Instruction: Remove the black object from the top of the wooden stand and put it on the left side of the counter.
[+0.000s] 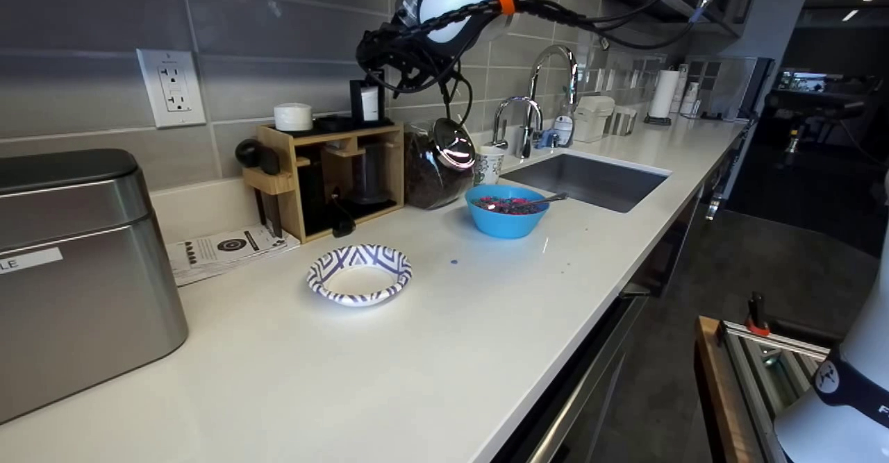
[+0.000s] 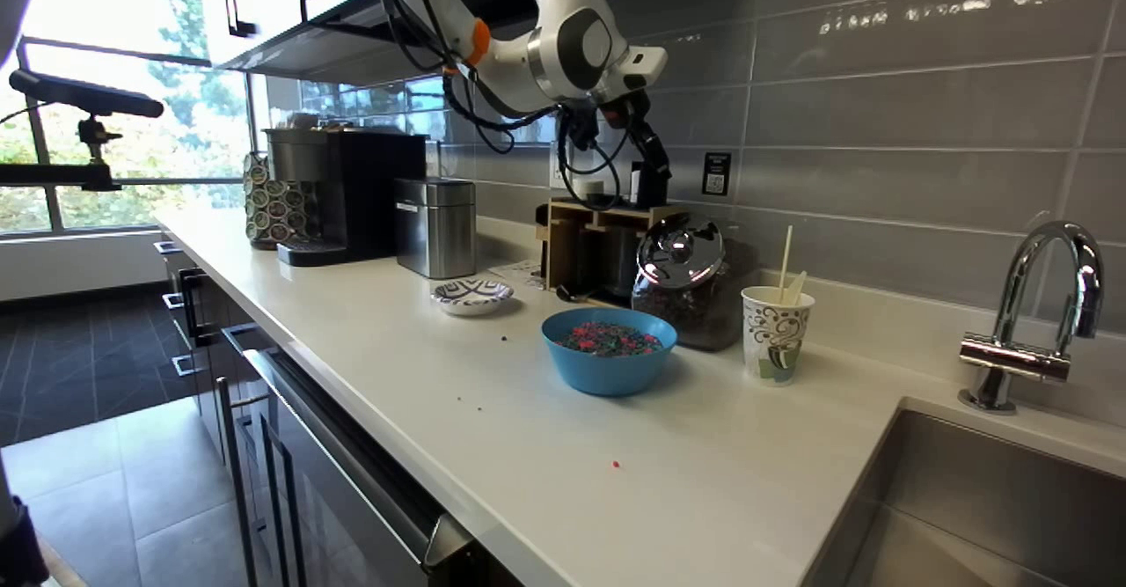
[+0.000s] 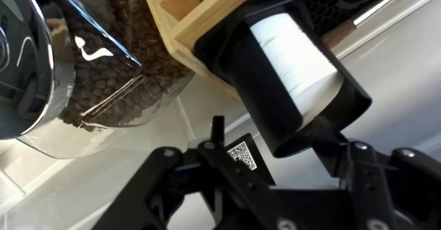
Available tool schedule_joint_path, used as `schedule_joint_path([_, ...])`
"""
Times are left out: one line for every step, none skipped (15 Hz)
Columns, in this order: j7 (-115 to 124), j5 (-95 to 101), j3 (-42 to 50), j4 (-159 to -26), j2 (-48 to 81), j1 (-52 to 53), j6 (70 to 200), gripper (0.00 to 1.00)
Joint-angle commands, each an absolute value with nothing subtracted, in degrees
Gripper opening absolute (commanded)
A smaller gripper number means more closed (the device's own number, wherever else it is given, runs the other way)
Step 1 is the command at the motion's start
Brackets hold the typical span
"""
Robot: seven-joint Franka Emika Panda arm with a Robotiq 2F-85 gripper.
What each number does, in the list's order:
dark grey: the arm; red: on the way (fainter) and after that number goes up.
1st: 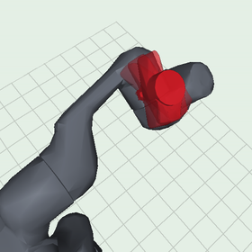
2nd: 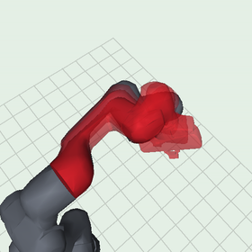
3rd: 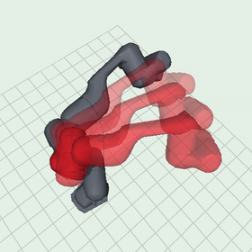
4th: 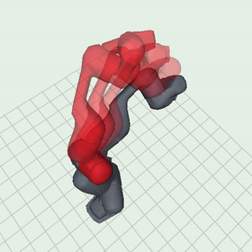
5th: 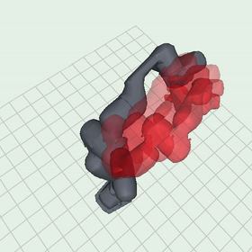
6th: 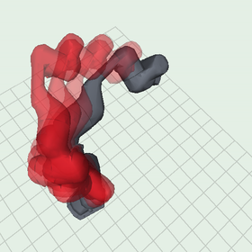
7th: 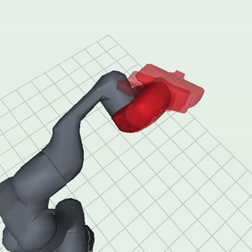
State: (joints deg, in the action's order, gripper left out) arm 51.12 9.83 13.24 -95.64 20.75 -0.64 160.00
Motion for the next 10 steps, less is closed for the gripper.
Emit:
schedule_joint_path([55.3,13.0,16.0,-94.3,22.5,1.4,163.0,0.44])
schedule_joint_path([55.9,13.6,16.5,-94.3,22.6,1.8,163.5,0.37])
schedule_joint_path([56.6,14.4,17.3,-94.1,22.8,2.3,164.0,0.37])
schedule_joint_path([57.0,14.9,17.9,-94.0,22.9,2.7,164.2,0.38])
schedule_joint_path([57.5,15.5,18.4,-94.0,23.0,3.1,164.4,0.33])
schedule_joint_path([57.8,15.9,18.9,-94.0,23.1,3.5,164.4,0.35])
schedule_joint_path([58.2,16.3,19.3,-93.9,23.3,3.9,164.3,0.32])
schedule_joint_path([58.3,16.6,19.6,-93.9,23.3,4.2,164.3,0.32])
schedule_joint_path([58.4,16.9,19.9,-94.0,23.4,4.5,164.3,0.31])
schedule_joint_path([58.5,17.1,20.2,-94.0,23.4,4.8,164.2,0.31])
